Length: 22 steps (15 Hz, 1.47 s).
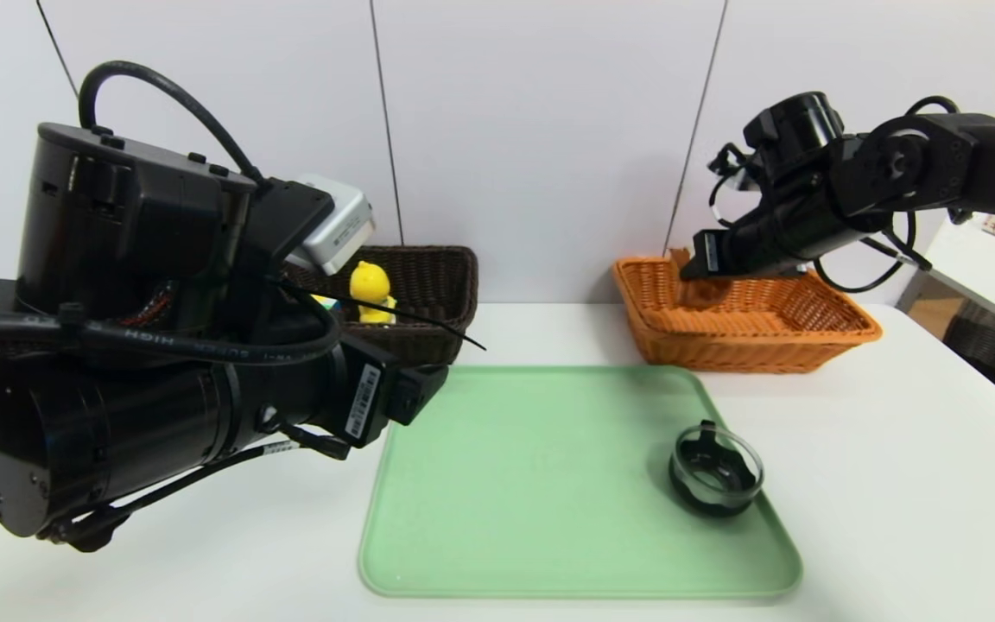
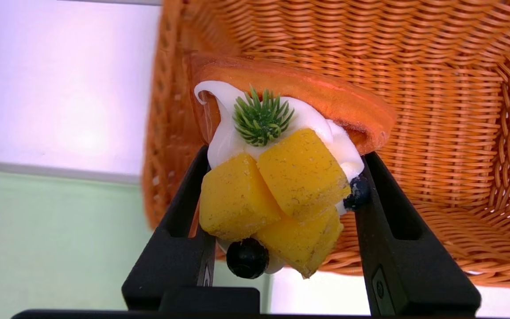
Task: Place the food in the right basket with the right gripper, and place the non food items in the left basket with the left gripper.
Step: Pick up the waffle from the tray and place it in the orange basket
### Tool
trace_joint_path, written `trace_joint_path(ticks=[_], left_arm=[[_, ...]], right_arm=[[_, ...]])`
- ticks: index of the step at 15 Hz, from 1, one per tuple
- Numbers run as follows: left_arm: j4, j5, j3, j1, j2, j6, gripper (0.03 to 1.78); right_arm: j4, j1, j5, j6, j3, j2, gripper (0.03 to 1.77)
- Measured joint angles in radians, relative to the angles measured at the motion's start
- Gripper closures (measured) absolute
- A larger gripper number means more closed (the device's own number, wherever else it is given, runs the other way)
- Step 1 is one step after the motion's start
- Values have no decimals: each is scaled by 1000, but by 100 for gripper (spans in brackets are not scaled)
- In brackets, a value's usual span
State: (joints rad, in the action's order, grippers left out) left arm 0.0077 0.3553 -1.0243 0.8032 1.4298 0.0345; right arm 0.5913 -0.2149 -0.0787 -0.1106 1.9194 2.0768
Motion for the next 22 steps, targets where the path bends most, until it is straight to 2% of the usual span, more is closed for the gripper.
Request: trace_joint_path(ticks=[5,7,10,13,22], left_arm=[[0,0,2,-2,0,1,12],[0,0,3,-1,0,3,12],[0,0,3,-2,0,8,12],[0,0,3,-2,0,8,12],[0,0,0,-1,0,6,12]], right_arm=[[-9,45,-9,2,2,52,93],[-12,54,-39,4,5,69,93],[-26,64,-48,3,6,90,66],[-42,67,-48,2,8,97,46],[-50,68,-45,-1,21,99,21]])
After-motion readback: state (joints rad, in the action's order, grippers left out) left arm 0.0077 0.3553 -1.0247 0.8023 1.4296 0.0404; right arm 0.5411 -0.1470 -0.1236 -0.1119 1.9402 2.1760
